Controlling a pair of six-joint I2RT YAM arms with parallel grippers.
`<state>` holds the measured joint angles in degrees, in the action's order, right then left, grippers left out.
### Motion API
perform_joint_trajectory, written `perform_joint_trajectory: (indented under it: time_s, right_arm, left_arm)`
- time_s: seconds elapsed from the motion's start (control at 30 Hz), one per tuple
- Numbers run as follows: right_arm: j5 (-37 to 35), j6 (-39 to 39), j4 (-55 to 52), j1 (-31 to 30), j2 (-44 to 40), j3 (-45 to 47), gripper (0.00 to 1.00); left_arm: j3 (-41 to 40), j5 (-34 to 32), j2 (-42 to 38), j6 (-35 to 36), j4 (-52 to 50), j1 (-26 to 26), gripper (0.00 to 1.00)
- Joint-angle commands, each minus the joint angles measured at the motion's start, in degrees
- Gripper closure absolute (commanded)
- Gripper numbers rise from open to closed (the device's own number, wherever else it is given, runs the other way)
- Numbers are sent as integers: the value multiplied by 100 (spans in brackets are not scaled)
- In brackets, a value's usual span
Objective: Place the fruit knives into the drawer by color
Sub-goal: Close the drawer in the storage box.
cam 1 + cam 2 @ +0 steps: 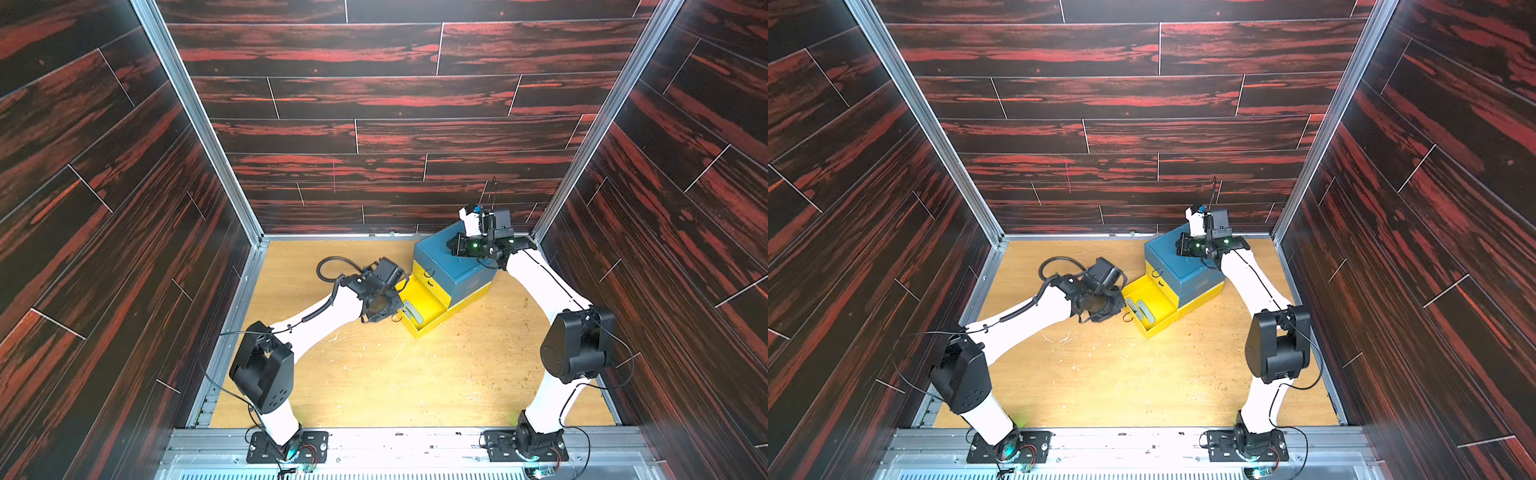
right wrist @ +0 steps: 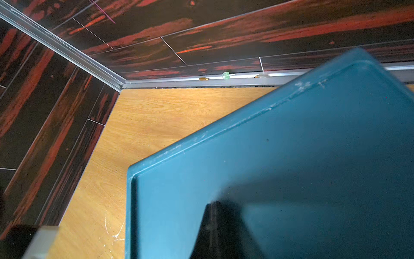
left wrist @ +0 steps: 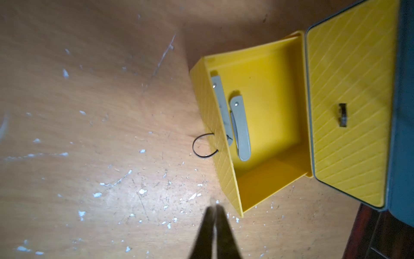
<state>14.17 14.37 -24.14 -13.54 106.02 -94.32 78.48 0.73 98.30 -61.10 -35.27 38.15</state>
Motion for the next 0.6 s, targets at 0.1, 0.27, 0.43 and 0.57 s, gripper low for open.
perform_joint_trajectory:
  time_s: [0.1,0.27,0.43,0.57]
  right_arm:
    - [-740,-20,-2208,21,714,661,100]
    - [-725,-9,-2192,27,737,678,100]
    - [-709,-6,-2174,22,754,687,100]
    - [-703,-7,-2183,26,763,687,100]
  left_arm:
    - [-588,645,251,-513,1156,-175,100]
    - [-554,793,657,-545,1309,-194,100]
    - [-434,809,866,-508,1259,-194,100]
    - [-316,891,1042,-499,1292,-194,100]
